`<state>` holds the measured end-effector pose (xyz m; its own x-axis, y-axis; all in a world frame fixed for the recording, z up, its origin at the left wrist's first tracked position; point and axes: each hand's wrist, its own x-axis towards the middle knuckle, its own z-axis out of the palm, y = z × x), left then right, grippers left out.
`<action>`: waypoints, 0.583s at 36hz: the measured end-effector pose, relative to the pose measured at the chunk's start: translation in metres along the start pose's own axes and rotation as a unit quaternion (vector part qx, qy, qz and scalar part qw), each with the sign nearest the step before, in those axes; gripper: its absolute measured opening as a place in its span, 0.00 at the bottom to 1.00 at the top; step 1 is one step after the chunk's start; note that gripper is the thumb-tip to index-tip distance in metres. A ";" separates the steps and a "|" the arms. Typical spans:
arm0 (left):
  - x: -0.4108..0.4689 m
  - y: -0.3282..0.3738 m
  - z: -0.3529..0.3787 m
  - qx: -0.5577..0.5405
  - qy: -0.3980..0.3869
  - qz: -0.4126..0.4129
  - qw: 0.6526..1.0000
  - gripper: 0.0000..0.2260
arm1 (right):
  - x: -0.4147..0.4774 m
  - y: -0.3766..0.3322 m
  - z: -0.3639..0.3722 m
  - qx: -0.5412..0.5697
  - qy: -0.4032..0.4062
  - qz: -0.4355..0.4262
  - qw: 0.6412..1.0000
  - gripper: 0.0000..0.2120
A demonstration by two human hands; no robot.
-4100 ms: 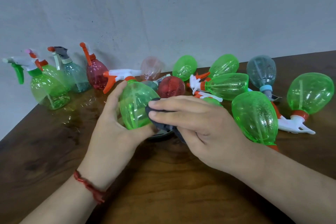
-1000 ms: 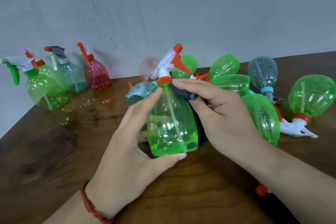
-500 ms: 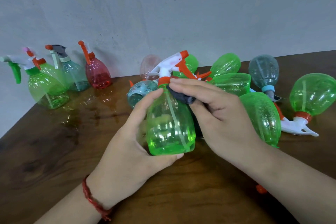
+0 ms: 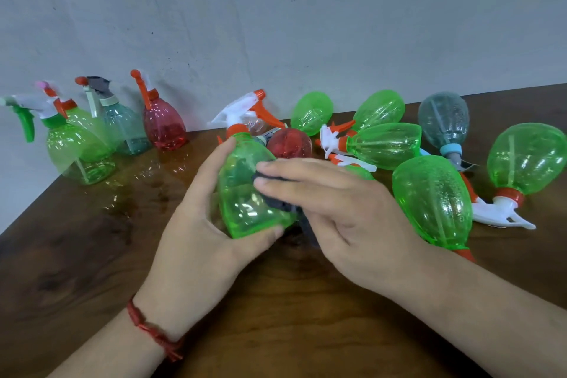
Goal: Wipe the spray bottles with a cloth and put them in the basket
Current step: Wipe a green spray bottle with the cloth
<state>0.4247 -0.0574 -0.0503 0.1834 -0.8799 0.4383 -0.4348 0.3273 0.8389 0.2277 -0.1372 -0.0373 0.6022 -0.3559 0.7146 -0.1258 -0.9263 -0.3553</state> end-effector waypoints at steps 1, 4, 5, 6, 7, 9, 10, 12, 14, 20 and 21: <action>-0.001 0.000 0.001 0.023 -0.013 0.017 1.000 0.50 | 0.001 0.001 -0.001 0.004 0.016 0.014 1.000 0.27; -0.006 0.002 0.005 0.085 -0.037 0.067 0.993 0.48 | 0.003 0.005 -0.002 0.057 0.069 0.079 0.993 0.25; -0.007 0.003 0.006 0.085 -0.043 0.075 0.993 0.48 | 0.004 0.006 -0.003 0.080 0.084 0.108 0.987 0.24; -0.009 0.004 0.007 0.069 -0.050 0.073 0.994 0.50 | 0.005 0.008 -0.004 0.103 0.094 0.137 0.981 0.23; -0.010 0.004 0.007 0.042 -0.054 0.063 0.996 0.51 | 0.006 0.010 -0.005 0.125 0.099 0.163 0.974 0.23; -0.009 0.004 0.006 0.001 -0.061 0.043 0.997 0.53 | 0.008 0.011 -0.006 0.166 0.103 0.195 0.961 0.22; -0.008 0.003 0.005 0.001 -0.065 0.041 0.997 0.52 | 0.008 0.010 -0.006 0.173 0.106 0.198 0.959 0.23; -0.006 0.002 0.003 0.019 -0.073 0.040 0.996 0.50 | 0.008 0.006 -0.004 0.155 0.110 0.192 0.963 0.23; -0.006 0.005 0.003 0.029 -0.073 0.040 0.996 0.50 | 0.007 0.003 -0.004 0.141 0.114 0.178 0.967 0.23; -0.005 0.002 0.008 -0.018 -0.045 0.026 0.998 0.50 | 0.003 0.001 -0.004 0.084 0.094 0.100 0.987 0.24; -0.004 0.001 0.007 -0.022 -0.028 0.025 0.999 0.49 | 0.002 -0.001 -0.003 0.073 0.083 0.083 0.990 0.24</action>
<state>0.4177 -0.0560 -0.0539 0.1130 -0.8796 0.4621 -0.4019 0.3849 0.8309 0.2267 -0.1378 -0.0337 0.4431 -0.5281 0.7244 -0.0900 -0.8302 -0.5502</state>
